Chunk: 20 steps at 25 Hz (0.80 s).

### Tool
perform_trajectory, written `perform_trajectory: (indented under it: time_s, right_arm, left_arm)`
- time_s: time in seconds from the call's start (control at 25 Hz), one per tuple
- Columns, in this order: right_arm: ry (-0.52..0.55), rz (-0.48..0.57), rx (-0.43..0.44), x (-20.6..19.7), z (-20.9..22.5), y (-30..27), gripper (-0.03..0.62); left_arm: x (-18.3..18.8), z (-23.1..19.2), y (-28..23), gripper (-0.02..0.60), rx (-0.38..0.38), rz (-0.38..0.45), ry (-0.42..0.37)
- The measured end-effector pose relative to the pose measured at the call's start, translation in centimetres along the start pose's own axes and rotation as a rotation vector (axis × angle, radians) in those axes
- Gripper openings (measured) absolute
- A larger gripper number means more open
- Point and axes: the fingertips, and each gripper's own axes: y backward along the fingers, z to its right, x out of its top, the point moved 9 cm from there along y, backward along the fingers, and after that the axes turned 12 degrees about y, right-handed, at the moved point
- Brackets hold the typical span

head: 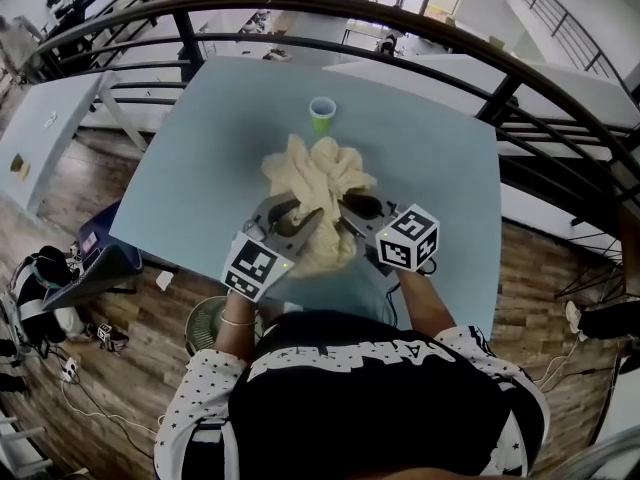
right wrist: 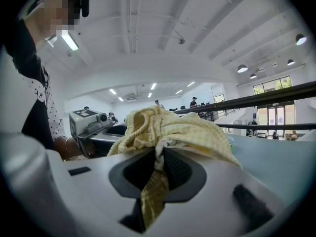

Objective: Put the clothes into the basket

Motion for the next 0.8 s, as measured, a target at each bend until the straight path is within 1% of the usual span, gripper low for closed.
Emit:
perform_trajectory:
  time_s: [0.28,0.8]
  right_arm:
    - [0.007,0.014,0.014,-0.2,0.1,1.7,0.064]
    - [0.004,0.044,0.006,-0.5,-1.1,4.3,0.064]
  left_arm:
    - [0.3,1.8,-0.6,0.121,0.019,-0.007,-0.008]
    - [0.8,4.7,-0.5,0.121,0.019,-0.01,-0.031]
